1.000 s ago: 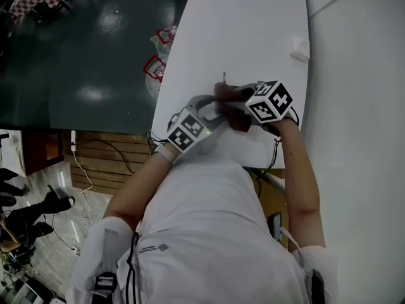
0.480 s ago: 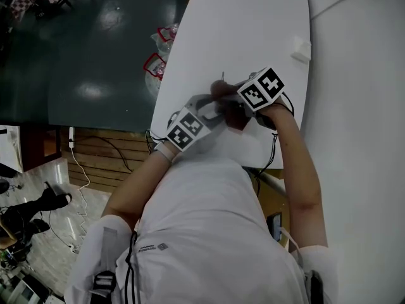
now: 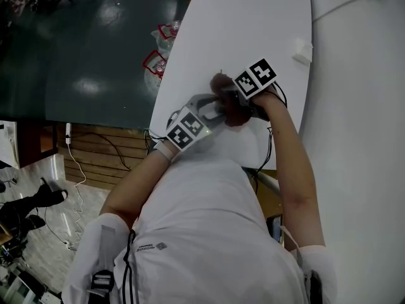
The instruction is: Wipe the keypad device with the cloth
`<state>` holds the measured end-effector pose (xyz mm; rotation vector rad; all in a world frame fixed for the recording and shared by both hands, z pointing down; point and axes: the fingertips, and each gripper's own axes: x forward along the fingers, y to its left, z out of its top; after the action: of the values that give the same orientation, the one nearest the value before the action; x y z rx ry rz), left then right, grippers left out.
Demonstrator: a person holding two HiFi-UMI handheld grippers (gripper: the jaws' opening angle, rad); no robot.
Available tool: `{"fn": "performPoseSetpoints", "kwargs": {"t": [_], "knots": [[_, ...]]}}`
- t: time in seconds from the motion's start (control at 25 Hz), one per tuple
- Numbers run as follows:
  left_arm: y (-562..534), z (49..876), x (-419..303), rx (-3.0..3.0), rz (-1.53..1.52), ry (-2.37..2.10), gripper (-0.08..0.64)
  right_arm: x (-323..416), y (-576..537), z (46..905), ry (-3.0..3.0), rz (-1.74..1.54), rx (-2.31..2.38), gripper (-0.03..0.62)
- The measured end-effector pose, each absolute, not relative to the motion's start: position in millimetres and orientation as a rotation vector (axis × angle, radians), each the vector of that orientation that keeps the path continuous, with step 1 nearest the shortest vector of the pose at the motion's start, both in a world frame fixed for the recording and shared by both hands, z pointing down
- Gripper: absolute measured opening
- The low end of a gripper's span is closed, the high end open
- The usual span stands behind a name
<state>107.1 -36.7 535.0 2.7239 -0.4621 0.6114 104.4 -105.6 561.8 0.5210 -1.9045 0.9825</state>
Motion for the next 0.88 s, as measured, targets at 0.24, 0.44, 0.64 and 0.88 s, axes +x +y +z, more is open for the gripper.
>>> {"fn": "performPoseSetpoints", "kwargs": {"t": [0.24, 0.44, 0.64, 0.88], "knots": [[-31.3, 536.4, 113.4, 2.724, 0.618, -0.437, 0.235, 112.0, -124.6, 590.0, -1.833, 0.966, 0.56, 0.083], [-34.0, 536.4, 113.8, 2.718, 0.611, -0.431, 0.236, 113.6, -137.7, 602.5, -1.825, 0.983, 0.581, 0.083], [-31.7, 537.8, 112.3, 2.722, 0.612, -0.42, 0.238, 114.7, -144.0, 606.4, -1.867, 0.914, 0.616, 0.083], [-30.6, 539.0, 114.7, 2.752, 0.629, -0.416, 0.236, 132.6, -132.2, 565.4, -1.937, 0.845, 0.649, 0.083]]}}
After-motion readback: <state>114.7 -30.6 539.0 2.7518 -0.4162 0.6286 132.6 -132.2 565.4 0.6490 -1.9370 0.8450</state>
